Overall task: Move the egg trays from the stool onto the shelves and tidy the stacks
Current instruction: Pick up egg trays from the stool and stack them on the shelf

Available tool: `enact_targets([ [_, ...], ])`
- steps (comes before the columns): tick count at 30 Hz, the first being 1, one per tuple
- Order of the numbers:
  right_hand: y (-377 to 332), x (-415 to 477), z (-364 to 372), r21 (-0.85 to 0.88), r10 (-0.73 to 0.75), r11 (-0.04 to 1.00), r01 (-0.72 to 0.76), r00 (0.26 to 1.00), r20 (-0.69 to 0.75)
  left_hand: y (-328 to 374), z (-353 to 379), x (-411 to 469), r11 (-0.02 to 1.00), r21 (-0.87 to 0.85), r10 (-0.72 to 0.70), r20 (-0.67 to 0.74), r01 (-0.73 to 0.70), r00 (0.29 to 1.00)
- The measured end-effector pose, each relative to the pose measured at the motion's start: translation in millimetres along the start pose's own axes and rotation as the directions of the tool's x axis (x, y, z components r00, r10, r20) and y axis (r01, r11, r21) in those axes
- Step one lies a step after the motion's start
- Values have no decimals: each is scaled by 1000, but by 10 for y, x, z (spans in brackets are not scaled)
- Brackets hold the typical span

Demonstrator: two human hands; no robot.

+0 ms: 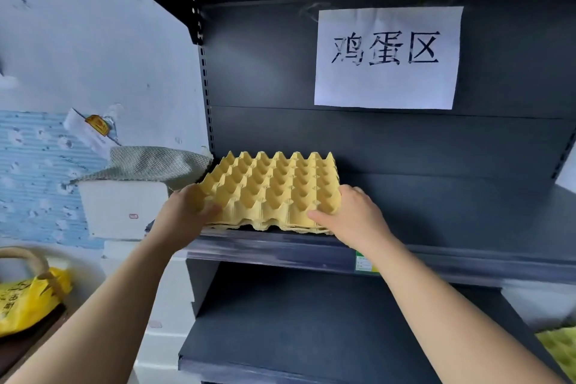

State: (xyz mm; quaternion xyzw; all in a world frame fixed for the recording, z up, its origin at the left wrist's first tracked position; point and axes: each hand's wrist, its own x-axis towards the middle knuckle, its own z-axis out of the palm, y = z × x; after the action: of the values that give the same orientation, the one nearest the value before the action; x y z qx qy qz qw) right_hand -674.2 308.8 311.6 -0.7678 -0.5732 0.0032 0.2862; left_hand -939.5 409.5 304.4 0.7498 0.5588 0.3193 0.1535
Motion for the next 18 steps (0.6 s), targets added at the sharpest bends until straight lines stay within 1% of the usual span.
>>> enact_targets([
  [3,-16,-81,-86,-35,-29,999,28,999,-32,40,55,-2,984,173,58,-116,-38,992],
  [5,7,-161,-175,-60,-69,996,65,995,-74,160,128,-47,964,225,184,-186,-140,965],
  [7,64,-268,-273,-103,-105,990,94,988,-114,353,219,-147,932,249,318,-214,-264,924],
  [12,398,-663,-532,-226,-108,972,71,982,-155,940,569,-568,832,207,546,-146,-515,825],
  [18,1142,-1298,-934,-280,0,958,-63,976,-218,1738,1201,-1121,723,41,691,-31,-690,722],
])
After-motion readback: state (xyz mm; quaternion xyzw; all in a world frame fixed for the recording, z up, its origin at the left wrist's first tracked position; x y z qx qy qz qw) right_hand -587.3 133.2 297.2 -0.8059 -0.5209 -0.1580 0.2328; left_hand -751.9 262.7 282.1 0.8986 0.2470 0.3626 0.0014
